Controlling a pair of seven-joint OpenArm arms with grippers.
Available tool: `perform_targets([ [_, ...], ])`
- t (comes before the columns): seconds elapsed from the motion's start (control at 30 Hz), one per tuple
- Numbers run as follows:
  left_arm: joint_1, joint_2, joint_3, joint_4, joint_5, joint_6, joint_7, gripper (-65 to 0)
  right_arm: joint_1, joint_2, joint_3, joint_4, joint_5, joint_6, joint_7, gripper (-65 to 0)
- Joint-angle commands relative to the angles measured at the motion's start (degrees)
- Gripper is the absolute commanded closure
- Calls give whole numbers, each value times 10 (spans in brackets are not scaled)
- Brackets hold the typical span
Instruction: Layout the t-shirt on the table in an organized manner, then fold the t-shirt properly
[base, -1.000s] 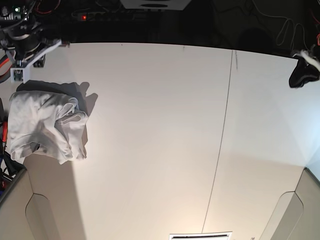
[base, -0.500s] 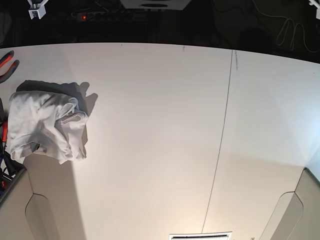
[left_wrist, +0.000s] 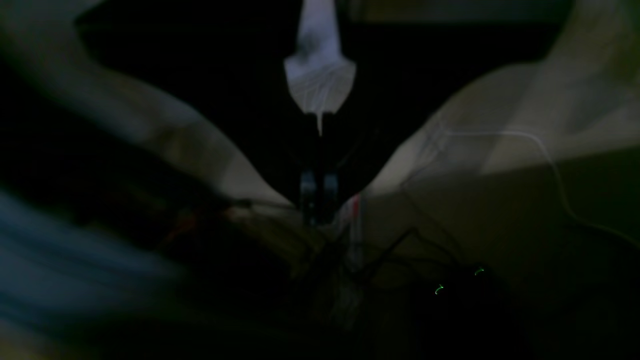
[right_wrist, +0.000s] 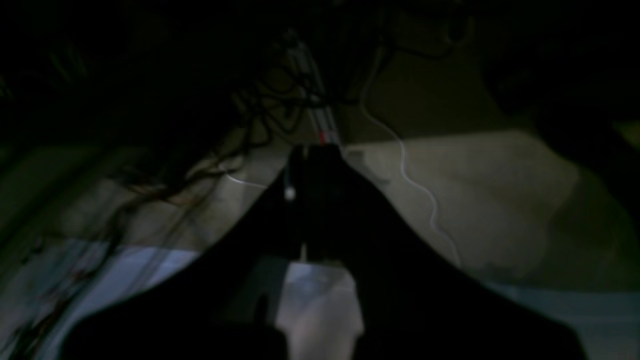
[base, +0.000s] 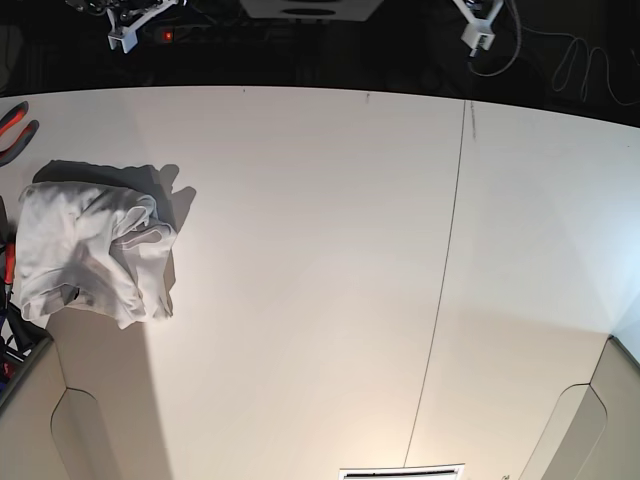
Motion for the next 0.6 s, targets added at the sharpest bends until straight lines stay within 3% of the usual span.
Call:
perform_targets([
  [0.0, -10, -5, 15, -5, 10, 18, -7, 0, 10, -6, -1, 2, -13, -12, -13, 0],
  [0.17, -40, 4, 72, -23, 61, 87, -26, 0, 39, -50, -1, 2, -76, -73, -11, 0],
  [0.33, -56, 4, 75, -23, 109, 135, -33, 0, 54, -70, -1, 3, -154, -127, -7, 0],
  [0.43, -65, 3, 75, -23, 118, 172, -36, 0, 59, -71, -1, 5, -169, -146, -7, 0],
  [0.57, -74, 3, 75, -23, 118, 212, -50, 0, 59, -71, -1, 18, -162, -147, -5, 0],
])
